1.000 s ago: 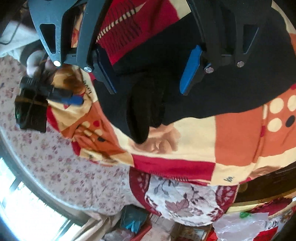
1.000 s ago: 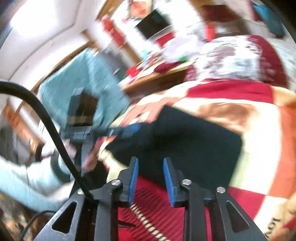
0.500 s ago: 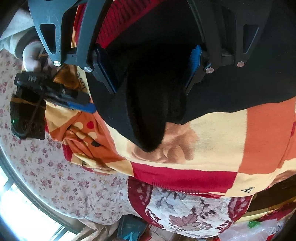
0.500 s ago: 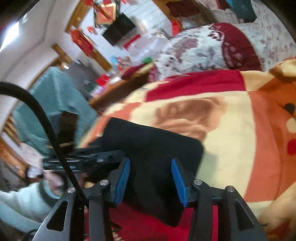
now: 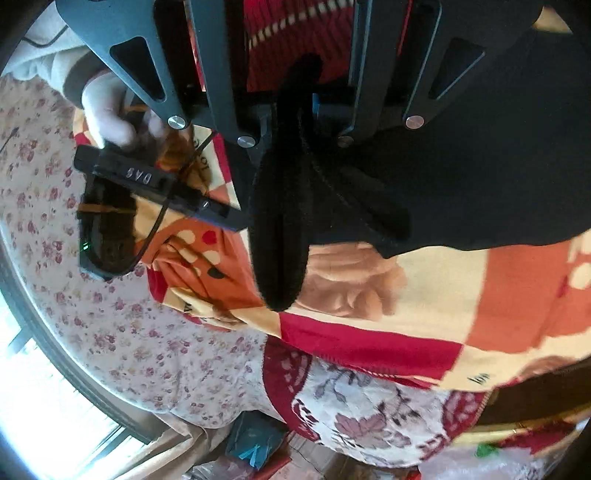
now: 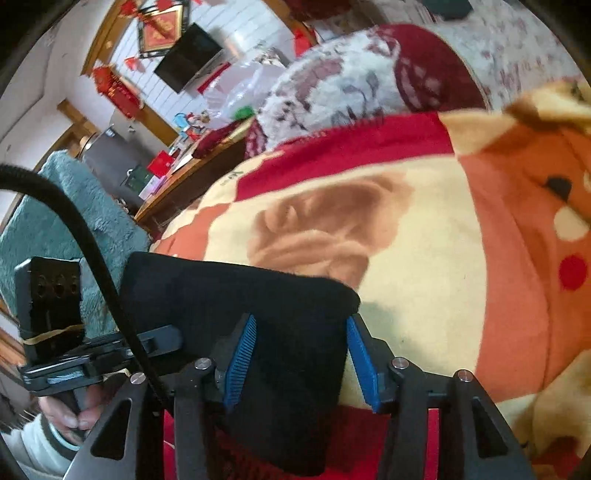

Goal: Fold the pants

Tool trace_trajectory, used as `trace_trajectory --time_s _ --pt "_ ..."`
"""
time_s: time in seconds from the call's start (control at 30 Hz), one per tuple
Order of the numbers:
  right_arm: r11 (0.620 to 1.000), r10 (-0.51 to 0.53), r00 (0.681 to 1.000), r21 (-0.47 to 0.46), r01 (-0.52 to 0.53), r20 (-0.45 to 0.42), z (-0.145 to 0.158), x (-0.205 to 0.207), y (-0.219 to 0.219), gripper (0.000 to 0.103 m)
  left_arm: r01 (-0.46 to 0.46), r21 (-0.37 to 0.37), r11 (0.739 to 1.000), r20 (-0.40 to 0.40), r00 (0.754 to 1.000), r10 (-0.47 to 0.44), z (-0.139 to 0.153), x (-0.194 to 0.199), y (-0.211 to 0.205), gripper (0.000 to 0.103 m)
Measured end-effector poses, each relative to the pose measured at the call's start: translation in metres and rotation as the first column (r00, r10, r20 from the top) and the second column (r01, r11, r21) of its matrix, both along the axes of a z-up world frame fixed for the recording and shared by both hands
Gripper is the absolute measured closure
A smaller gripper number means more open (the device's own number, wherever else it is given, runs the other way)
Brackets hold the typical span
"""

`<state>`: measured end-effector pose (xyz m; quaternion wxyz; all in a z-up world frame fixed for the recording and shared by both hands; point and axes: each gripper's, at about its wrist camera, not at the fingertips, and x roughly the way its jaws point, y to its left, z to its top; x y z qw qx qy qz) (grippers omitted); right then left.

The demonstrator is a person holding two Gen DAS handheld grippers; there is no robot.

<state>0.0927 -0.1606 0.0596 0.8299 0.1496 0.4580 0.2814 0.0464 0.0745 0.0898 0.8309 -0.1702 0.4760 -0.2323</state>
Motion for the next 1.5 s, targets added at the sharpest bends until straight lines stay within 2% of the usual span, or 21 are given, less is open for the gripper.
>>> trace_trajectory --time_s 0.1,0.17,0.23,0.33,0.4,0.43,0.5,0.57,0.63,0.7,0.8,0.83,0.9,0.97,1.07,1.17,1.23,1.3,1.33,1.43,1.5 --pt "1.0 0.002 0.997 -0.024 0.0 0.08 0.016 -0.008 0.006 0.054 -0.035 0.037 0.999 -0.033 0.999 0.036 -0.005 -0.005 0.011 0.093" --pt "0.999 0.039 0.996 -0.01 -0.038 0.08 0.016 -0.009 0.014 0.054 -0.07 0.076 0.995 -0.075 0.994 0.076 -0.02 -0.004 0.017 0.093" --pt "0.995 0.093 0.994 -0.023 -0.092 0.051 0.005 -0.009 0.029 0.054 -0.095 0.082 0.992 -0.111 0.988 0.104 -0.036 -0.003 0.023 0.093" --pt "0.984 0.144 0.989 -0.104 -0.142 0.019 -0.017 -0.007 0.048 0.054 -0.112 0.085 0.99 -0.106 0.987 0.121 -0.045 -0.003 0.023 0.093" --pt "0.983 0.144 0.989 -0.12 -0.138 0.042 -0.022 -0.01 0.051 0.054 -0.109 0.116 0.987 -0.072 0.99 0.118 -0.041 -0.001 0.019 0.093" --pt "0.983 0.145 0.989 -0.116 -0.139 0.04 -0.021 -0.009 0.05 0.053 -0.1 0.138 0.985 -0.052 0.993 0.108 -0.038 0.001 0.016 0.093" --pt "0.987 0.132 0.991 -0.1 -0.129 0.027 -0.018 -0.007 0.044 0.053 -0.082 0.153 0.985 -0.072 0.993 0.094 -0.04 0.006 0.015 0.093" --pt "0.996 0.071 0.997 -0.062 -0.069 0.023 -0.013 -0.006 0.03 0.052 -0.095 0.125 0.988 -0.088 0.99 0.106 -0.043 0.005 0.021 0.093" --pt "0.999 0.024 1.0 -0.038 -0.023 0.003 -0.014 -0.003 0.019 0.047 -0.102 0.129 0.986 -0.082 0.99 0.113 -0.044 0.002 0.021 0.092" --pt "1.0 0.008 0.998 -0.017 -0.009 -0.057 -0.025 0.003 0.016 0.036 -0.114 0.13 0.985 -0.075 0.989 0.124 -0.044 -0.003 0.021 0.092" --pt "0.995 0.076 0.983 0.072 -0.064 -0.165 -0.044 0.004 0.024 0.037 -0.132 0.125 0.983 -0.078 0.987 0.142 -0.044 -0.008 0.02 0.092" --pt "0.995 0.094 0.985 0.045 -0.088 -0.147 -0.043 -0.001 0.03 0.043 -0.129 0.125 0.984 -0.076 0.987 0.139 -0.043 -0.01 0.019 0.092" --pt "0.989 0.123 0.99 -0.079 -0.129 -0.076 -0.031 -0.011 0.042 0.052 -0.123 0.138 0.983 -0.07 0.989 0.134 -0.042 -0.01 0.018 0.092" --pt "0.985 0.121 0.991 -0.116 -0.128 -0.064 -0.027 -0.014 0.045 0.053 -0.124 0.145 0.982 -0.081 0.987 0.137 -0.046 -0.007 0.018 0.088" --pt "0.989 0.072 0.992 -0.122 -0.085 -0.101 -0.037 -0.011 0.041 0.051 -0.166 0.212 0.963 -0.048 0.983 0.18 -0.045 -0.006 0.022 0.071" --pt "0.985 0.052 0.995 -0.157 -0.065 -0.084 -0.03 -0.017 0.037 0.047 -0.198 0.275 0.941 0.006 0.979 0.205 -0.033 -0.012 0.028 0.065" --pt "0.981 0.041 0.997 -0.189 -0.052 -0.06 -0.021 -0.022 0.034 0.046 -0.215 0.295 0.931 0.029 0.976 0.216 -0.027 -0.015 0.036 0.065" --pt "0.982 0.023 0.999 -0.186 -0.028 -0.031 -0.013 -0.025 0.028 0.046 -0.247 0.291 0.924 0.038 0.968 0.247 -0.02 -0.017 0.045 0.065" --pt "0.988 0.02 1.0 -0.151 -0.021 -0.007 -0.005 -0.028 0.025 0.046 -0.267 0.284 0.921 0.042 0.963 0.266 -0.017 -0.019 0.049 0.065" --pt "0.998 0.048 0.999 -0.035 -0.048 0.008 0.007 -0.033 0.024 0.046 -0.29 0.248 0.924 0.059 0.957 0.285 -0.005 -0.024 0.054 0.065" --pt "0.996 0.087 0.996 -0.022 -0.087 0.014 0.008 -0.035 0.035 0.046 -0.282 0.237 0.93 0.069 0.959 0.273 -0.001 -0.026 0.048 0.065"
